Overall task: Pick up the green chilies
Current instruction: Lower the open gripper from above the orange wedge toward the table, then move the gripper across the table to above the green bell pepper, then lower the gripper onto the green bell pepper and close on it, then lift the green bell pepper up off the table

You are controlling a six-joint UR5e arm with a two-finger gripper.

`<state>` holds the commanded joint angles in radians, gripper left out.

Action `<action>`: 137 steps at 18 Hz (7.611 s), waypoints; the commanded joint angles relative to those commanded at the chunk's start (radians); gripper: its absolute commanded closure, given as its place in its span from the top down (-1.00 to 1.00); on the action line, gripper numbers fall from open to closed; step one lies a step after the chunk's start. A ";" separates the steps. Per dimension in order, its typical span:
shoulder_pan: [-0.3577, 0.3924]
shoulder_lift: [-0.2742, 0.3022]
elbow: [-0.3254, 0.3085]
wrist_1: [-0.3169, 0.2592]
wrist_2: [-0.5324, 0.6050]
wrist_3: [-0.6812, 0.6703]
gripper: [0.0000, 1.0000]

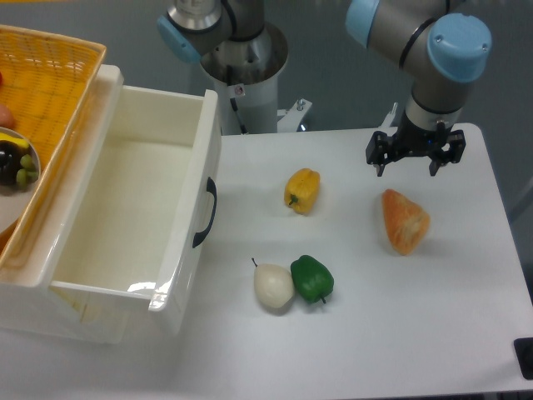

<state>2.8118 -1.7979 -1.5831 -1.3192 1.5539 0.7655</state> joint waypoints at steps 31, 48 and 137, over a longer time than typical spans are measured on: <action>-0.074 -0.074 0.041 0.095 -0.061 -0.529 1.00; -0.146 -0.106 -0.034 0.124 -0.060 -0.664 1.00; -0.314 -0.207 0.066 0.181 0.072 -0.484 -0.26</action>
<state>2.4973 -2.0051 -1.5170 -1.1382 1.6259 0.2819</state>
